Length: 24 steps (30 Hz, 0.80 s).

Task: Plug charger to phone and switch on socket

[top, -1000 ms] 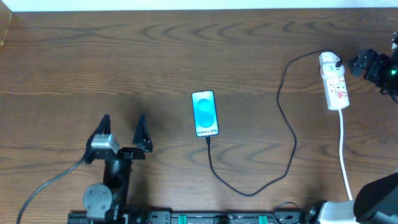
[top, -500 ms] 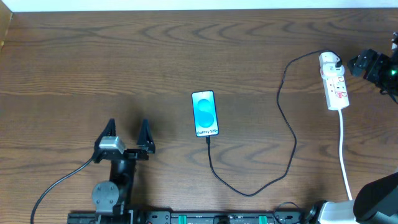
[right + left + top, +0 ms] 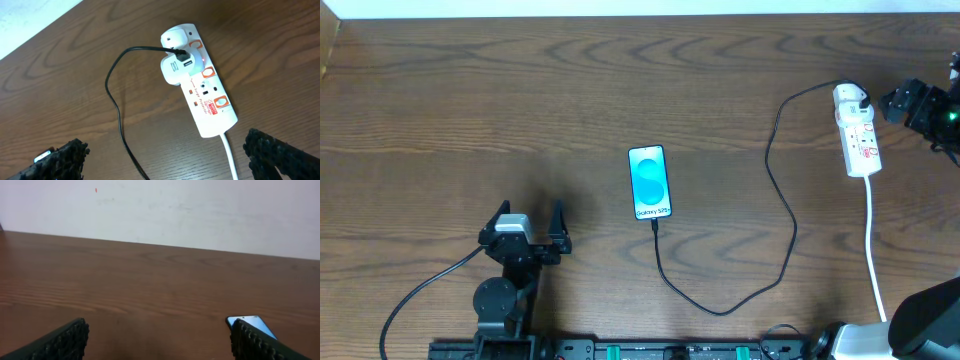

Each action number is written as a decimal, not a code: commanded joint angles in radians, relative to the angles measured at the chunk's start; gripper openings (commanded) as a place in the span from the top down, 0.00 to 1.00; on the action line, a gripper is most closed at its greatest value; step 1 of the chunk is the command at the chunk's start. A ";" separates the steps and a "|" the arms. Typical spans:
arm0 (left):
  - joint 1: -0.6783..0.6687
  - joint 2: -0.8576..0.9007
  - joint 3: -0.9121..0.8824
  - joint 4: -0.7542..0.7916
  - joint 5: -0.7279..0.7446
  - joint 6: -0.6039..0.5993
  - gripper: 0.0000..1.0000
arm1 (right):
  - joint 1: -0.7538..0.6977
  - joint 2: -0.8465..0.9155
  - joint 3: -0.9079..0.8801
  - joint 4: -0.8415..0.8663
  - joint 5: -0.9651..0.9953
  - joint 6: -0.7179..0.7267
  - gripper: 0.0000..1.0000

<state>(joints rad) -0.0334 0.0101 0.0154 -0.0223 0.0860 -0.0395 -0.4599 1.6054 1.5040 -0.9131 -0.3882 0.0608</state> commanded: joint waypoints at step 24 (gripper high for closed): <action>0.005 -0.008 -0.011 -0.051 -0.065 0.031 0.09 | 0.003 -0.002 0.005 0.000 -0.003 0.005 0.01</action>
<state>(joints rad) -0.0334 0.0101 0.0174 -0.0288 0.0525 -0.0002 -0.4599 1.6054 1.5040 -0.9131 -0.3882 0.0605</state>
